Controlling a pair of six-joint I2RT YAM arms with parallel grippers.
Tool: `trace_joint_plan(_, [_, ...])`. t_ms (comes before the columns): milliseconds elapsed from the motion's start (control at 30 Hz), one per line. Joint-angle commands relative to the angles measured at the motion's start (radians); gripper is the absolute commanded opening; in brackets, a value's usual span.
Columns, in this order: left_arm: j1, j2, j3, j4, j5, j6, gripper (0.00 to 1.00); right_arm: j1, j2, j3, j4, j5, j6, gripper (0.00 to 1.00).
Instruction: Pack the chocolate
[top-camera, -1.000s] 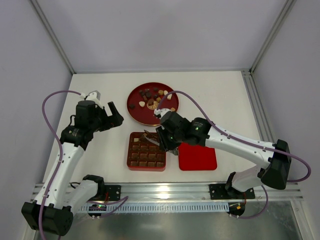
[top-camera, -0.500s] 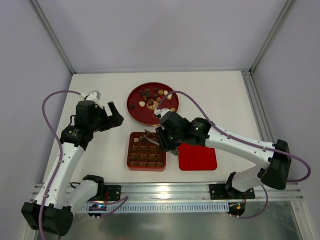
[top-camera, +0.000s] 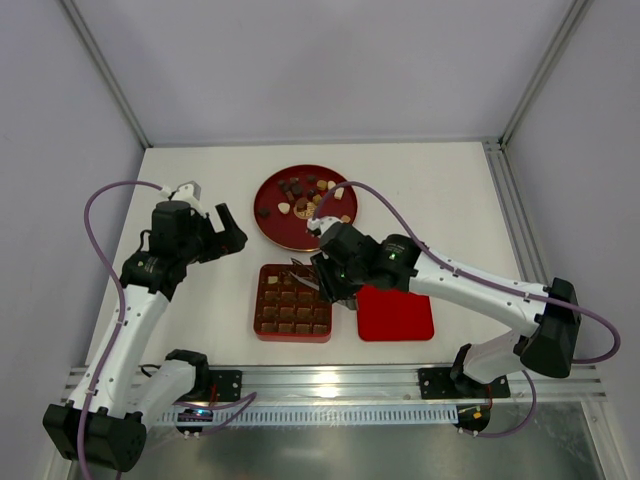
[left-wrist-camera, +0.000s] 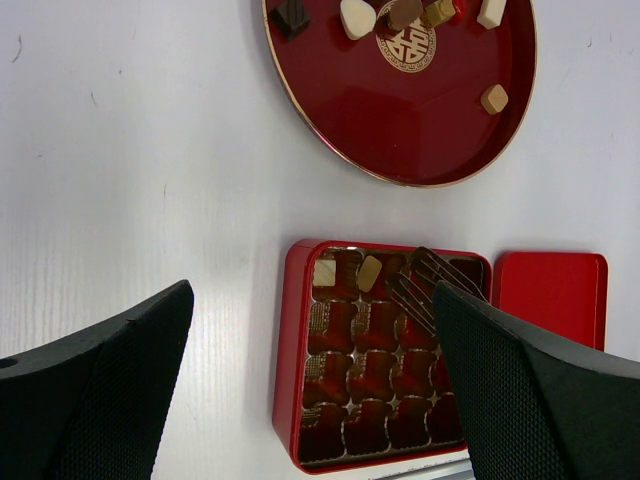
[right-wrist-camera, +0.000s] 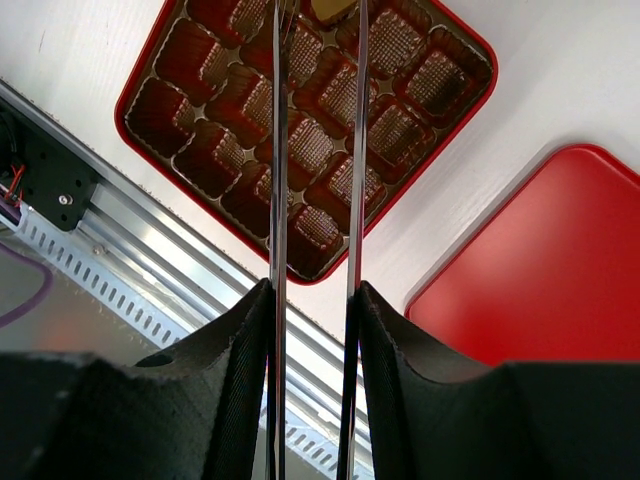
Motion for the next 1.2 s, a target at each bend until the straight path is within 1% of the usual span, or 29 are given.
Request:
trace_joint_plan(0, [0.000, -0.014, 0.002, 0.009, 0.010, 0.016, 1.00, -0.001, -0.001, 0.086, -0.004, 0.038, -0.039, 0.41])
trace_joint_plan(100, [-0.001, -0.018, 0.001, 0.009, 0.010, 0.016, 1.00, -0.031, 0.005, 0.132, -0.019, 0.035, -0.062, 0.41])
trace_joint_plan(167, [0.000, -0.018, 0.001, 0.009, 0.010, 0.016, 1.00, -0.080, 0.010, 0.154, -0.021, 0.024, -0.088, 0.41])
trace_joint_plan(233, [0.000, -0.018, 0.002, 0.009, 0.010, 0.016, 1.00, -0.123, 0.019, 0.176, -0.008, -0.020, -0.103, 0.41])
trace_joint_plan(267, [0.000, -0.016, 0.001, 0.009, 0.010, 0.016, 1.00, -0.177, 0.025, 0.182, 0.007, -0.032, -0.122, 0.41])
trace_joint_plan(300, [0.000, -0.018, 0.001, 0.009, 0.011, 0.015, 1.00, -0.198, 0.034, 0.202, 0.012, -0.036, -0.130, 0.41])
trace_joint_plan(467, [0.000, -0.014, 0.002, 0.009, 0.013, 0.016, 1.00, -0.345, 0.140, 0.283, 0.021, -0.039, -0.186, 0.41])
trace_joint_plan(633, [-0.001, -0.010, 0.002, 0.009, 0.016, 0.016, 1.00, -0.442, 0.275, 0.373, 0.038, -0.048, -0.212, 0.41])
trace_joint_plan(700, [0.000, -0.010, -0.001, 0.009, 0.014, 0.016, 1.00, -0.471, 0.313, 0.415, 0.047, -0.083, -0.222, 0.41])
trace_joint_plan(767, [0.000, -0.008, 0.001, 0.009, 0.014, 0.016, 1.00, -0.484, 0.374, 0.453, 0.041, -0.086, -0.232, 0.41])
trace_joint_plan(867, [0.000, -0.007, -0.001, 0.012, 0.016, 0.016, 1.00, -0.492, 0.449, 0.560, 0.016, -0.075, -0.252, 0.40])
trace_joint_plan(967, [0.000, -0.007, 0.001, 0.009, 0.016, 0.015, 1.00, -0.495, 0.497, 0.625, -0.004, -0.072, -0.262, 0.41])
trace_joint_plan(1167, [0.000, -0.005, 0.001, 0.009, 0.014, 0.015, 1.00, -0.493, 0.559, 0.641, -0.013, -0.074, -0.268, 0.40])
